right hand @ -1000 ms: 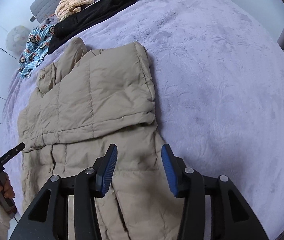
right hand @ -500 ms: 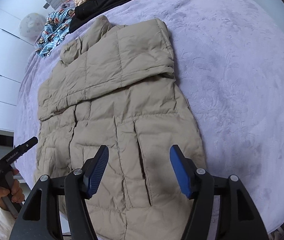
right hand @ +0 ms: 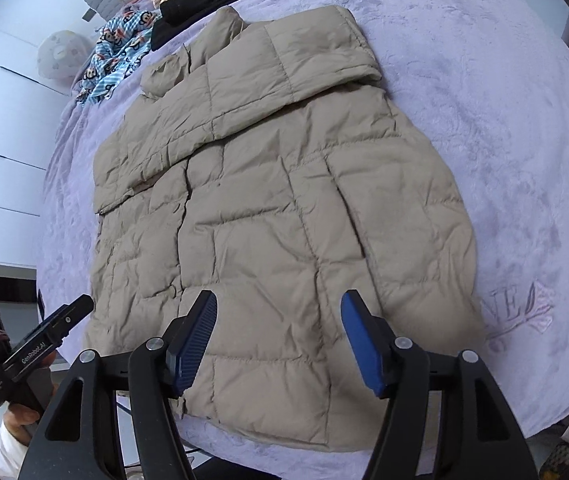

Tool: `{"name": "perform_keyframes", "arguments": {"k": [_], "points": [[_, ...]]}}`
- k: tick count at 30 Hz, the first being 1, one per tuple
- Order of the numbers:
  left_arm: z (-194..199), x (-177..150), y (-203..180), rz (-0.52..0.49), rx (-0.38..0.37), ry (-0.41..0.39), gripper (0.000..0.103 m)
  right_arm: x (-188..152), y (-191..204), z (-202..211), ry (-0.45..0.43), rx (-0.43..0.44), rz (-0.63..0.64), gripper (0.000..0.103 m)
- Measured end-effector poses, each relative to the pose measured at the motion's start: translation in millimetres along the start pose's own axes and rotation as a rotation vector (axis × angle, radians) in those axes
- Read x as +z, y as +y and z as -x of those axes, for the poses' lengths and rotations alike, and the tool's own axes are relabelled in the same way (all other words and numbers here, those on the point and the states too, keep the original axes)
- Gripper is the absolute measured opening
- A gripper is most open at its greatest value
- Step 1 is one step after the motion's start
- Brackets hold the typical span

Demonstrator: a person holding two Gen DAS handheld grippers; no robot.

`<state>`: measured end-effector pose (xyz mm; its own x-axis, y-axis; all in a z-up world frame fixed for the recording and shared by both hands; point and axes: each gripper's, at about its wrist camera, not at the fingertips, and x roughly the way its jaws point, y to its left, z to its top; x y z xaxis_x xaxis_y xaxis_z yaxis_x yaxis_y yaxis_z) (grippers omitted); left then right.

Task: Fold large clothes
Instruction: 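Smooth the folded jacket flat with both tools, then open and withdraw, then move both open tools over the hem of the folded jacket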

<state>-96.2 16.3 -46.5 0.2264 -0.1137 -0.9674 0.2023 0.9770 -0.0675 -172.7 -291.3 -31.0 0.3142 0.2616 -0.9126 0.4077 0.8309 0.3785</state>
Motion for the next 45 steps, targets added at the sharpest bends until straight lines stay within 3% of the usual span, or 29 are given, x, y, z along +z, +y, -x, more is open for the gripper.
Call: {"name": "perform_keyframes", "arguments": {"k": [2,8,11,17,19,25,29,32,39,45], "points": [[0.7,-9.7,8.1,-0.029,0.001,0.009,0.102,-13.0,1.5,-0.4,-0.011,0.015,-0.049,0.082],[3.6,-29.9,34.0,-0.041,0.001,0.024,0.102,-42.9,3.6,-1.5,-0.029,0.045,-0.179,0.083],[4.4,-34.6,44.9,-0.044,0.029,0.016,0.102,-52.9,4.8,-2.0,-0.034,0.042,-0.212,0.083],[-1.3,-47.9,61.6,-0.043,0.016,0.046,0.102,-74.4,7.8,1.1,-0.041,0.026,-0.234,0.084],[-3.9,-54.3,67.7,-0.032,0.016,0.061,0.102,-81.7,4.6,3.9,-0.051,0.028,-0.251,0.102],[-10.1,-71.4,89.5,0.062,0.054,0.080,0.102,-93.7,-16.6,4.3,-0.036,0.063,-0.325,0.103],[-16.4,-82.3,101.0,0.161,-0.050,0.113,0.102,-94.1,-32.3,-0.2,-0.010,0.099,-0.357,0.103],[-16.3,-91.3,109.8,0.255,-0.169,0.104,0.102,-94.9,-46.4,-5.4,0.050,0.125,-0.382,0.103],[-19.0,-114.9,146.8,0.484,-0.360,0.091,0.102,-109.8,-88.1,-15.4,0.066,0.254,-0.529,0.103],[-45.7,-124.2,156.8,0.553,-0.477,0.145,0.101,-123.3,-102.9,-30.3,0.064,0.332,-0.630,0.103]]}}
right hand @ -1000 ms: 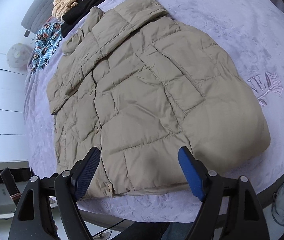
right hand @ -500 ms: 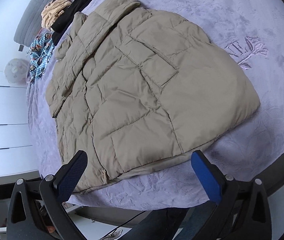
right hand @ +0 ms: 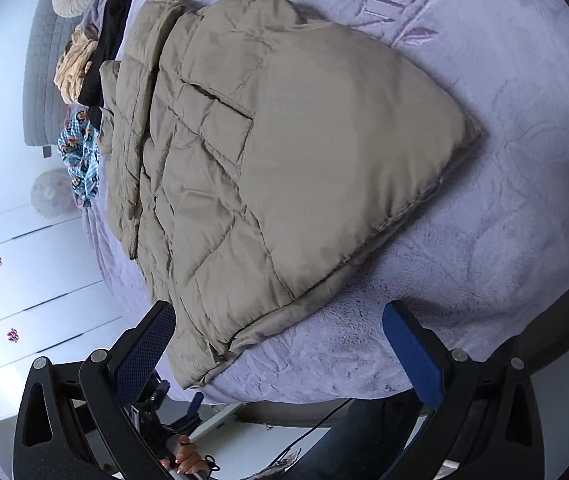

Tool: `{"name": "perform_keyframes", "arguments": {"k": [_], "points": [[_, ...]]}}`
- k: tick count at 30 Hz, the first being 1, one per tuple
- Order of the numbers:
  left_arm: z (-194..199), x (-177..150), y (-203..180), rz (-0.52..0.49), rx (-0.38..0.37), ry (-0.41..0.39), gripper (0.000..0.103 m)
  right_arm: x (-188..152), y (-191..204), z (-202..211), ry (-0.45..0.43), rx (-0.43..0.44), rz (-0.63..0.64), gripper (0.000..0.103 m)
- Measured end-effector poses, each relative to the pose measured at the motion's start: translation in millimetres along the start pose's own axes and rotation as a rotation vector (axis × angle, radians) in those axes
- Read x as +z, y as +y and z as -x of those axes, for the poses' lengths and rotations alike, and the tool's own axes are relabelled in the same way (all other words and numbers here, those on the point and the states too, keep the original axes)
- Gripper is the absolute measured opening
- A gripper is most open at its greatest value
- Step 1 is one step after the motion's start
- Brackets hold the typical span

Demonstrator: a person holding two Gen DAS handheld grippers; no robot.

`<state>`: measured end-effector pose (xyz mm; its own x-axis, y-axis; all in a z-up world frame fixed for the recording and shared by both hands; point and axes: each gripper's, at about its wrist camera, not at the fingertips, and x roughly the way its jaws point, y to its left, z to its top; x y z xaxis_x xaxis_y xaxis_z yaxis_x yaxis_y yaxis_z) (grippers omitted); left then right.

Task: Fold large clothes
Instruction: 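Move both open tools over the hem of the folded jacket, then grasp the jacket hem with both tools and fold it toward the collar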

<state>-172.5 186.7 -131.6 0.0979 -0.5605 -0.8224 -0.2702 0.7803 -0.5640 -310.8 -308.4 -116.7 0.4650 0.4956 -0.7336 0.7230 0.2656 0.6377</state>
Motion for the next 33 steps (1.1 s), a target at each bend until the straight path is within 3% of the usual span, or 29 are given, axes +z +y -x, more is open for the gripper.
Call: {"name": "perform_keyframes", "arguments": {"k": [9,10,11,12,14,15,17,18,19,20,21,22,25,33], "points": [[-27.5,28.4,-22.8,-0.010,-0.067,0.001,0.101,8.1,-6.8,-12.1,-0.050,0.091,-0.067,0.103],[-28.5,31.3,-24.2,-0.005,-0.073,0.002,0.096,9.8,-7.7,-13.8,-0.059,0.101,-0.078,0.103],[-29.4,34.0,-26.6,-0.005,-0.077,0.001,0.081,11.4,-9.1,-15.6,-0.067,0.110,-0.092,0.103],[-30.3,36.6,-29.0,-0.010,-0.078,0.005,0.072,12.8,-10.4,-16.7,-0.073,0.118,-0.107,0.103],[-31.5,40.8,-32.1,-0.027,-0.072,0.015,0.028,13.9,-12.4,-18.0,-0.084,0.139,-0.141,0.103],[-31.2,42.7,-34.0,-0.042,-0.069,0.021,0.019,13.7,-12.8,-18.1,-0.092,0.147,-0.156,0.103],[-25.2,43.7,-33.9,-0.067,-0.074,0.013,0.017,13.1,-15.0,-16.6,-0.105,0.163,-0.173,0.100],[-21.7,44.0,-35.8,-0.083,-0.080,0.007,0.017,14.3,-15.5,-15.8,-0.107,0.171,-0.180,0.090],[-18.0,44.9,-39.0,-0.103,-0.084,0.002,0.017,15.0,-16.7,-15.5,-0.106,0.166,-0.185,0.066],[-15.0,45.3,-41.2,-0.120,-0.086,-0.004,0.017,15.6,-17.4,-16.2,-0.102,0.146,-0.189,0.052],[-11.3,46.6,-45.1,-0.140,-0.089,-0.009,0.015,15.7,-17.6,-17.3,-0.101,0.136,-0.190,0.028],[-7.5,47.4,-47.3,-0.157,-0.091,-0.012,0.012,14.8,-18.2,-17.0,-0.106,0.137,-0.187,0.019],[4.4,52.5,-58.0,-0.202,-0.107,-0.022,0.012,12.2,-9.9,-13.4,-0.135,0.141,-0.150,0.012],[39.1,78.3,-105.7,-0.309,-0.147,-0.110,0.012,22.7,48.2,10.3,-0.178,0.086,0.059,0.011]]}}
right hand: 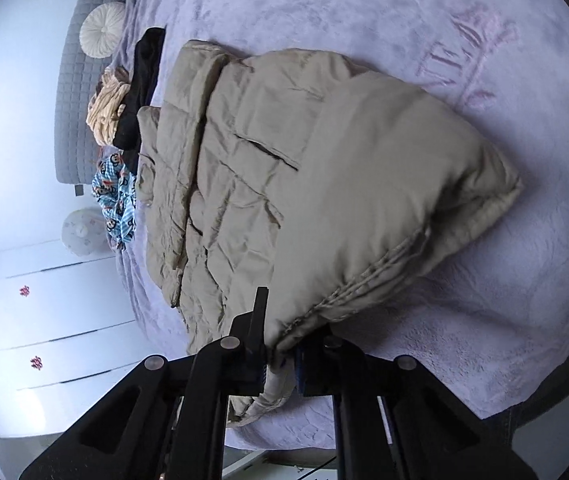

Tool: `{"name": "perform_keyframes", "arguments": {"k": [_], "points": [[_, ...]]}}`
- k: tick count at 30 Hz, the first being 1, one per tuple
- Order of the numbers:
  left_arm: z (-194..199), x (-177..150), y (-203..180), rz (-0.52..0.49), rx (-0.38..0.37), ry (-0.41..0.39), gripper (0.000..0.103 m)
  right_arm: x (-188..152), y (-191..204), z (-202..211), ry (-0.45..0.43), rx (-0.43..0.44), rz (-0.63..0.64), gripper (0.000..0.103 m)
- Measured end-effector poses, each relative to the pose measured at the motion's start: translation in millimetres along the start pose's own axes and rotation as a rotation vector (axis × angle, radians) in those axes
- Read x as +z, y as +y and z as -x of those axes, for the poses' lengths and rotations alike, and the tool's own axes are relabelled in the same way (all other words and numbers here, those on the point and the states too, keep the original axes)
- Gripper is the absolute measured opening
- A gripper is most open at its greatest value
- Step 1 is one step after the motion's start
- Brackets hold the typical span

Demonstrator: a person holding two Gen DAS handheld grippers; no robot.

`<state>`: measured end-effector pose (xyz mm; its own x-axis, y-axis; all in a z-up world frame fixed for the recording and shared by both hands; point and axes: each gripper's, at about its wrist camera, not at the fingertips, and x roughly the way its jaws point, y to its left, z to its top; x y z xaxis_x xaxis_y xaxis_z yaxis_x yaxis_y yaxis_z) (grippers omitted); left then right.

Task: Fold large clothes
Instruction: 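Grasp the jacket hem with both tools and fold it toward the collar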

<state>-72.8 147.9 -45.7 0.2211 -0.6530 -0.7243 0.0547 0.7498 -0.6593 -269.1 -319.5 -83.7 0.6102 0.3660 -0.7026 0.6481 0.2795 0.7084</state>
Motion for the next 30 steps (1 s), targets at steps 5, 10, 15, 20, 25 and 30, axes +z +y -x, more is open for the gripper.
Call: {"name": "perform_keyframes", "arguments": {"k": [5,10,15,20,25,30], "points": [[7.3,38.3,-30.2,-0.045,0.015,-0.086,0.012,24.3,57.2,5.1,-0.024,-0.070,0.217,0.010],[6.8,89.6,-64.6,-0.079,0.047,-0.164,0.012,62.2,117.3,3.2,-0.051,-0.074,0.364,0.009],[-15.7,149.5,-84.6,-0.062,0.143,-0.216,0.012,110.4,191.0,-20.2,-0.055,-0.082,0.546,0.009],[-59.2,203.1,-83.3,-0.056,0.239,-0.230,0.012,163.7,248.0,-70.3,-0.058,-0.106,0.653,0.009],[-118.3,243.6,-60.3,-0.061,0.318,-0.155,0.012,203.8,262.5,-134.2,-0.030,-0.160,0.605,0.009],[-175.7,268.6,-43.2,-0.099,0.406,-0.058,0.012,227.8,244.8,-183.9,-0.023,-0.219,0.515,0.009]]}}
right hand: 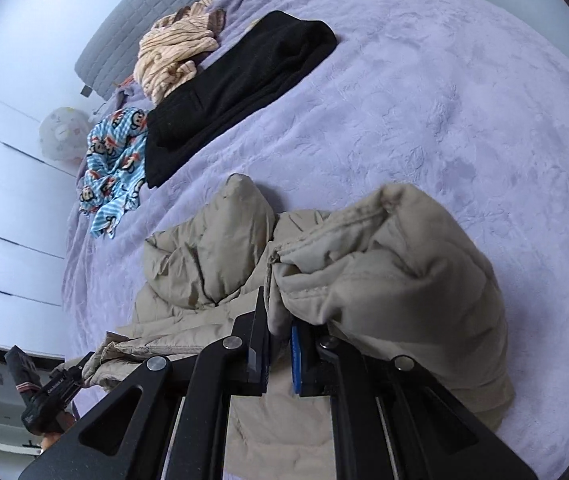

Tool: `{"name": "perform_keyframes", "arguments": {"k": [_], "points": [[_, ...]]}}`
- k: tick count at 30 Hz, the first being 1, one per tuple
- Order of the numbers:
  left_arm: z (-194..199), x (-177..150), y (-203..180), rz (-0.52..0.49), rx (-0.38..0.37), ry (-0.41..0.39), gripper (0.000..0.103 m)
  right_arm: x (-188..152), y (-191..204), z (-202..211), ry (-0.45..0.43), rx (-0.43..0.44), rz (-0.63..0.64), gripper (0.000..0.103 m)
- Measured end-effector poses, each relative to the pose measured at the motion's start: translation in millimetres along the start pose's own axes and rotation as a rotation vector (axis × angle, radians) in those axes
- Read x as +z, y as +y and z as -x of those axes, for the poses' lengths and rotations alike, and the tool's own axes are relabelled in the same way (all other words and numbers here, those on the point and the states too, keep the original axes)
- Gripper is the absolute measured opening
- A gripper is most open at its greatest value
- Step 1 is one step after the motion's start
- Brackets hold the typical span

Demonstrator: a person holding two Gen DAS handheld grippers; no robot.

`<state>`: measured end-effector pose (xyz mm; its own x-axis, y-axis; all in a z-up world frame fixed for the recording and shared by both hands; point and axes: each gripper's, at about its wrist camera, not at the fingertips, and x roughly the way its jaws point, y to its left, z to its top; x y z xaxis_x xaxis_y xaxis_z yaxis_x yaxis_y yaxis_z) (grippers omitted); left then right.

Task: Fold large clothes
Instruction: 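Grasp the jacket hem with both tools and fold it toward the collar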

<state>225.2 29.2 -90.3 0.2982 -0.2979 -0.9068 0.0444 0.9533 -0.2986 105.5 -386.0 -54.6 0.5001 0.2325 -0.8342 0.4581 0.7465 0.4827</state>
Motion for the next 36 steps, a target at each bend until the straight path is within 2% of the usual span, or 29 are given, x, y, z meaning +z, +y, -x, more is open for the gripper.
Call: {"name": "perform_keyframes", "arguments": {"k": [4,7,9,10,11,12,14,16,17,18,20,21,22,24,27,29,32,34,36], "points": [[-25.0,8.1,-2.4,-0.024,0.016,0.034,0.012,7.7,-13.0,-35.2,0.024,-0.032,-0.039,0.009],[-12.1,7.1,-5.1,-0.049,0.007,-0.009,0.015,8.9,-21.2,-49.3,0.039,-0.025,-0.078,0.009],[4.2,2.2,-6.9,-0.086,-0.007,-0.053,0.036,10.4,-23.4,-49.3,0.049,-0.011,-0.091,0.009],[12.6,-1.3,-8.8,-0.112,0.000,-0.075,0.068,11.5,-22.9,-47.3,0.053,-0.005,-0.085,0.010],[22.2,-3.0,-9.8,-0.133,0.028,-0.106,0.095,12.6,-21.6,-43.8,0.055,0.005,-0.070,0.011],[31.5,-4.7,-11.0,-0.156,0.057,-0.148,0.098,13.2,-19.7,-40.8,0.056,0.012,-0.052,0.014],[42.8,-4.4,-12.1,-0.187,0.088,-0.177,0.098,14.1,-14.9,-33.7,0.058,0.016,-0.011,0.026],[45.8,-1.0,-7.5,-0.165,0.067,-0.163,0.098,13.4,-9.6,-24.8,0.045,0.012,0.017,0.078],[45.8,-0.2,-6.0,-0.153,0.055,-0.158,0.097,12.2,-6.7,-19.1,0.027,0.014,0.024,0.082],[43.6,0.0,-6.9,-0.155,0.025,-0.145,0.096,10.4,-3.7,-13.8,0.013,0.019,0.031,0.082],[33.7,-1.6,-14.9,-0.176,-0.039,-0.104,0.072,3.8,2.1,-9.1,0.007,0.036,0.050,0.074],[25.5,-4.0,-22.6,-0.190,-0.058,-0.079,0.071,-2.0,7.5,-11.1,0.016,0.042,0.075,0.052],[16.5,-7.6,-31.5,-0.208,-0.073,-0.065,0.071,-7.5,12.8,-16.6,0.038,0.041,0.108,0.033],[-3.1,-17.4,-52.7,-0.251,-0.089,-0.054,0.066,-21.5,28.2,-34.6,0.087,0.034,0.201,0.026],[-40.1,-26.4,-82.5,-0.296,-0.028,-0.058,0.066,-36.9,43.1,-67.5,0.122,0.017,0.293,0.022],[-61.3,-23.9,-90.6,-0.289,0.023,-0.080,0.066,-37.4,44.2,-86.4,0.110,-0.003,0.302,0.022],[-80.9,-10.7,-89.0,-0.235,0.036,-0.093,0.066,-27.1,41.4,-106.9,0.081,-0.039,0.299,0.012],[-90.1,-4.0,-90.5,-0.239,0.047,-0.092,0.066,-17.2,35.1,-116.5,0.083,-0.033,0.276,0.004],[-95.6,0.8,-91.7,-0.254,0.058,-0.083,0.066,-8.5,28.3,-125.0,0.086,-0.030,0.259,0.000]]}}
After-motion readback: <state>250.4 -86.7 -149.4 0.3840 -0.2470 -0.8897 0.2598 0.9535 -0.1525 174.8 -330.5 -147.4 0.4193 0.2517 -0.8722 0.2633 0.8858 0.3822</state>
